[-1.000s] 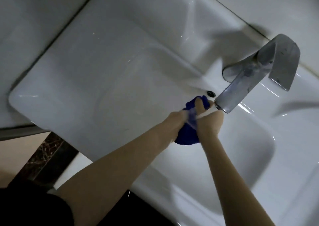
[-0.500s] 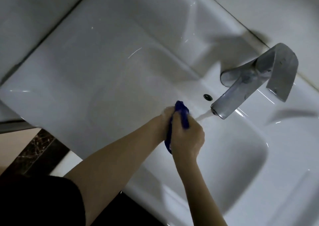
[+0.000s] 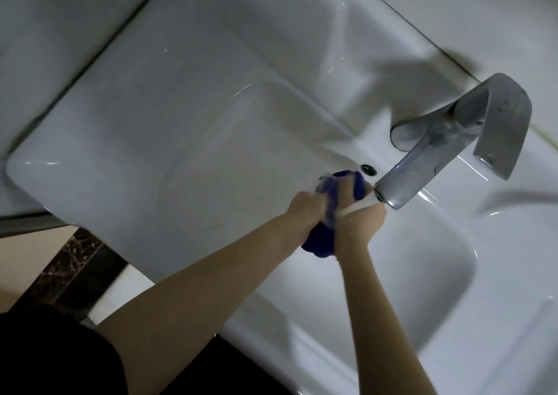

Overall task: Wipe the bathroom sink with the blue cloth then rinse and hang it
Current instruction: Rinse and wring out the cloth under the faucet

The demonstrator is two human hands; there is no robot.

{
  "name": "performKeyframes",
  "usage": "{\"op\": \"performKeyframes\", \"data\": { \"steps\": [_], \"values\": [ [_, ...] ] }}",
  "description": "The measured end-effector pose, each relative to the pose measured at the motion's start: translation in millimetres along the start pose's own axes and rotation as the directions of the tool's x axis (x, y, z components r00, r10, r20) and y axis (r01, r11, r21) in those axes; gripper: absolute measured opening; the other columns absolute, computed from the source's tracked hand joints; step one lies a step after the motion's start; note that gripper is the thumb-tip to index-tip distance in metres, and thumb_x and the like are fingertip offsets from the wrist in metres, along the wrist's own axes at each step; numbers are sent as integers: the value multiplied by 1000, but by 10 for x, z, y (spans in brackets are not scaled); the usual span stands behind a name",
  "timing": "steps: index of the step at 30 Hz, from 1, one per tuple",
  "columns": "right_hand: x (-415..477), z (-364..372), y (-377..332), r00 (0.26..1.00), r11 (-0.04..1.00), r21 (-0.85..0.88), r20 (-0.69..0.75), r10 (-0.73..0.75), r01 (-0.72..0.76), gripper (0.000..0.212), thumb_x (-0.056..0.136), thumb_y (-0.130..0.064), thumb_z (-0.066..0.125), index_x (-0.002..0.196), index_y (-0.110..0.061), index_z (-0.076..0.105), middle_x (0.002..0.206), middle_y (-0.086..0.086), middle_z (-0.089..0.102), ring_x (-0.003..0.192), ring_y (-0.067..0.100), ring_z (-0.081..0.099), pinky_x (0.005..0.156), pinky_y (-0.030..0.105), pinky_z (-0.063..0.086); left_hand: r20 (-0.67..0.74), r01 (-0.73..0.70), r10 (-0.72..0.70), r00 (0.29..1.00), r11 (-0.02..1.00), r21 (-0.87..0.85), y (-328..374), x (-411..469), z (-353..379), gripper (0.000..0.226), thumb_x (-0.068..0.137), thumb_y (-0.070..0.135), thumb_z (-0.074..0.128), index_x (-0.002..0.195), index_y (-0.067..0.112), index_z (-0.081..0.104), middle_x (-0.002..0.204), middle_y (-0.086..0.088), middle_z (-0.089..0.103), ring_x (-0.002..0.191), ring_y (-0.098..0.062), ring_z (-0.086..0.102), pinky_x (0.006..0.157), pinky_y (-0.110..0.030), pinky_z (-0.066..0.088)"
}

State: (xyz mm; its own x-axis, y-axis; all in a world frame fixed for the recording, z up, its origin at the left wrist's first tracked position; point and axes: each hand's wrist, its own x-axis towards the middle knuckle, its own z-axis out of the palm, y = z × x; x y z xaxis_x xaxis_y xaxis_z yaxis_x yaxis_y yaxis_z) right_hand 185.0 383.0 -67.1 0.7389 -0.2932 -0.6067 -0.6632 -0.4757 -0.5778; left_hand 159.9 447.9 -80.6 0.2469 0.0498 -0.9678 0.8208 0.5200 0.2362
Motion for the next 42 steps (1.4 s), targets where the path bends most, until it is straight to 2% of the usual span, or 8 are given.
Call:
{"op": "performKeyframes", "data": {
  "steps": [2,10,14,21,28,33,37,42],
  "values": [
    [144,-82,66,994,991,75,19,110,-112,32,97,-8,47,67,-18,41,64,2,44,57,20,46,51,26,49,6,-50,50,999,993,106,85,-84,-18,19,87,15,53,72,6,57,55,-5,62,55,-18,57,62,-25,47],
    [-512,39,13,941,940,-67,-33,-336,334,37,91,-35,55,65,-9,52,52,1,52,48,16,48,48,26,43,93,-117,132,987,980,-159,-44,45,-116,32,88,22,48,57,15,45,47,4,45,42,-14,46,50,-22,38],
    [18,-58,-62,997,975,212,-16,72,-67,34,98,-6,46,66,-18,40,64,-1,42,46,11,47,39,14,40,-82,-295,303,949,950,100,-21,-71,-28,36,87,33,54,56,14,52,55,0,57,62,-23,55,66,-32,44],
    [-543,-106,135,977,970,124,-61,-205,211,41,89,-27,62,58,-8,43,49,0,42,43,8,37,42,19,34,-109,-506,533,839,839,200,49,-35,-36,45,83,32,58,49,15,34,48,-2,38,54,-19,36,57,-34,36],
    [-252,-86,173,993,908,411,-50,108,-78,35,86,0,44,56,-14,33,47,-1,31,42,14,28,45,26,27,-21,-631,673,739,702,330,24,-171,26,47,88,32,57,46,13,49,41,2,50,42,-16,47,51,-28,42],
    [-510,2,53,991,945,302,-86,-107,128,36,94,-26,56,63,-11,50,56,3,51,46,11,47,44,20,41,-56,-523,548,834,820,233,13,-30,-76,31,93,22,54,63,28,55,65,3,60,67,-21,57,71,-41,52],
    [-63,-49,-97,956,890,353,48,290,-287,19,98,-17,37,84,-12,48,74,10,47,73,20,49,73,27,43,-53,-609,654,755,729,314,-89,-276,-65,42,92,29,54,51,22,53,51,4,57,55,-21,56,59,-33,48],
    [-521,14,227,993,965,241,-85,-86,104,31,93,-15,51,68,2,47,59,16,49,53,19,43,49,27,40,-99,-627,694,713,695,352,218,-108,-92,48,89,29,56,48,15,37,44,2,38,48,-15,36,52,-28,34]
  ]
}}
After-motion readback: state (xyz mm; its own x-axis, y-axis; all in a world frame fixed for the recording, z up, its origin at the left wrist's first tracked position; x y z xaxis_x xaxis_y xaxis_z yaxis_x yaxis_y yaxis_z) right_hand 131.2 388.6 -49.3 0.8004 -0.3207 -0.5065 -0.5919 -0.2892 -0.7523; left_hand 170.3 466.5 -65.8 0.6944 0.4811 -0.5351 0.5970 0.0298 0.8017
